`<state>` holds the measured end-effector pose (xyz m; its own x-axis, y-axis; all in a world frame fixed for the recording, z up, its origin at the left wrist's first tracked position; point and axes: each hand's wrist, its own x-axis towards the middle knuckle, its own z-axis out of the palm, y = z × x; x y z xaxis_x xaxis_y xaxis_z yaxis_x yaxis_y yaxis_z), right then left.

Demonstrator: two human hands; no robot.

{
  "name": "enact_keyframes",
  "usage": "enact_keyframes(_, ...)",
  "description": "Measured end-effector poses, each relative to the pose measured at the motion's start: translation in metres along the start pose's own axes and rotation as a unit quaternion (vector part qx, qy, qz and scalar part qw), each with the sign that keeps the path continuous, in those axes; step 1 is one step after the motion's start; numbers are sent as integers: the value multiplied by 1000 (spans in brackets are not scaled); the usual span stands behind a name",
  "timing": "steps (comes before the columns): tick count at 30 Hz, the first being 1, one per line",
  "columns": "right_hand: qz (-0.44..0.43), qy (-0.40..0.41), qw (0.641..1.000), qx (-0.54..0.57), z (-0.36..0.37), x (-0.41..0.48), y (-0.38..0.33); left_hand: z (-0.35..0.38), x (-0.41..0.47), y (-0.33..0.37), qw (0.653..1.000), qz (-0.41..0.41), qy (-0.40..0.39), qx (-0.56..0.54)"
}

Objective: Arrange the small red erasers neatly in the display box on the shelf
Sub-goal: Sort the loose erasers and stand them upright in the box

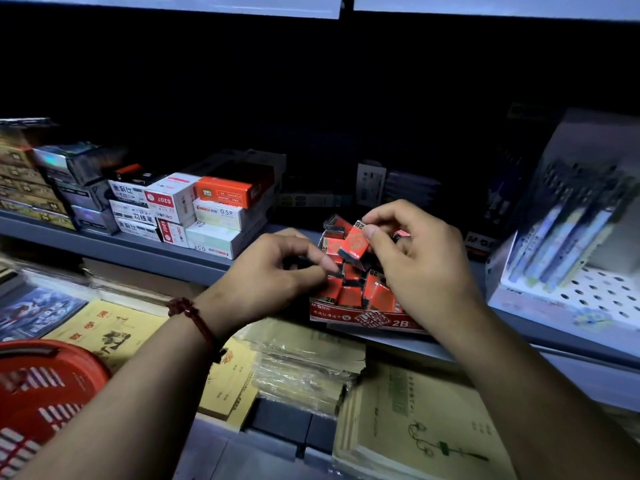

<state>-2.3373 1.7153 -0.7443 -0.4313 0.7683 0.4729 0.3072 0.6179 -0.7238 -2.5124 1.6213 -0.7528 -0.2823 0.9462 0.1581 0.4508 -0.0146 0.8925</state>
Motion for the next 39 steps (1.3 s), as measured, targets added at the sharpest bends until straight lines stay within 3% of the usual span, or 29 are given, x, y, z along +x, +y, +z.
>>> enact_keyframes(4,-2,-10,1000,0,-1,-2,-2,1,1,0,1000,-3,6,19)
enact_keyframes(14,-13,11,995,100,-3,-1,-9,7,1,7,985,27,55,-159)
enact_keyframes(19,-31,-63,995,65,-8,-2,-13,7,5,3,964,45,114,-237)
enact_keyframes(26,-54,-169,983,-46,-7,-5,-13,11,2,8,970,38,86,-225)
enact_keyframes(29,-37,-152,988,-10,-9,-4,-15,7,3,4,980,47,69,-179)
enact_keyframes(35,19,-130,991,4,-13,-3,-15,-4,-1,0,998,47,-12,33)
enact_keyframes(39,25,-142,989,-28,-14,-4,-16,-11,0,-7,998,24,-47,26)
